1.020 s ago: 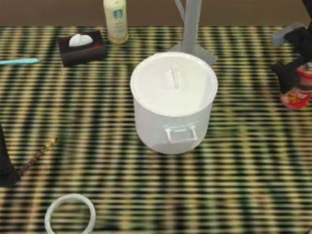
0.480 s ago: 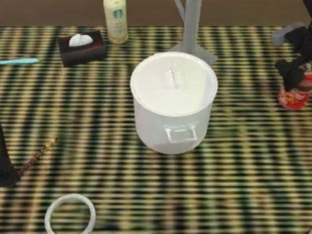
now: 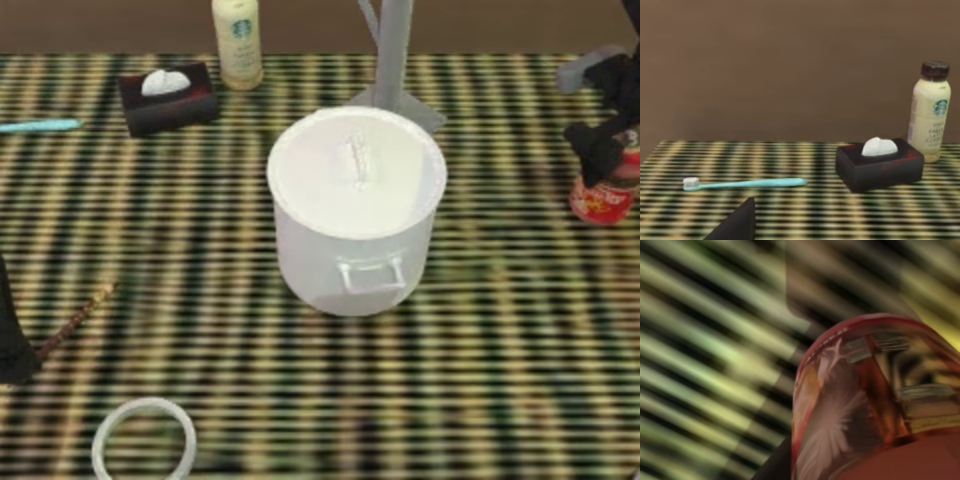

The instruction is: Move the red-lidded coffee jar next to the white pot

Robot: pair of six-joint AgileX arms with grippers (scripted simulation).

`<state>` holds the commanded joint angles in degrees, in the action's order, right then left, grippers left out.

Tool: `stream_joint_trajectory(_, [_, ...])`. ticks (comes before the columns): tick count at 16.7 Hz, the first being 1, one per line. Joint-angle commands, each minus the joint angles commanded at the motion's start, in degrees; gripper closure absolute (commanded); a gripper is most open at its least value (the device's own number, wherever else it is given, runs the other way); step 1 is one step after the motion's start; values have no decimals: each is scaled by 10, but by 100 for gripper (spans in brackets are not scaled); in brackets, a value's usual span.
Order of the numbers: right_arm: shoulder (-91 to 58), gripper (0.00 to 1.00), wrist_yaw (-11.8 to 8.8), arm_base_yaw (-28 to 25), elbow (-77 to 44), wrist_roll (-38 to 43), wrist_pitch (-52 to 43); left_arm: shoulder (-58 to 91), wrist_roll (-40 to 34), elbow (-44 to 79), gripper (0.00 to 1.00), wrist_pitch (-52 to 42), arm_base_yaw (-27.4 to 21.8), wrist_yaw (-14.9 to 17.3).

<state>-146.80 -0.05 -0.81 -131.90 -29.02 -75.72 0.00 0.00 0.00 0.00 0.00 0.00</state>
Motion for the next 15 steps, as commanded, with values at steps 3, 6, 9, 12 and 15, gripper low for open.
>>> stream_joint_trajectory(3, [0, 100, 0, 0, 0, 0, 0, 0, 0, 0, 0, 0, 0, 0])
stream_joint_trajectory(6, [0, 100, 0, -1, 0, 1, 0, 0, 0, 0, 0, 0, 0, 0])
stream_joint_trajectory(9, [22, 100, 0, -2, 22, 2, -2, 0, 0, 0, 0, 0, 0, 0])
stream_joint_trajectory(12, [99, 100, 0, -6, 95, 2, -6, 0, 0, 0, 0, 0, 0, 0])
stream_joint_trajectory(15, [209, 100, -2, -10, 188, 3, -12, 0, 0, 0, 0, 0, 0, 0])
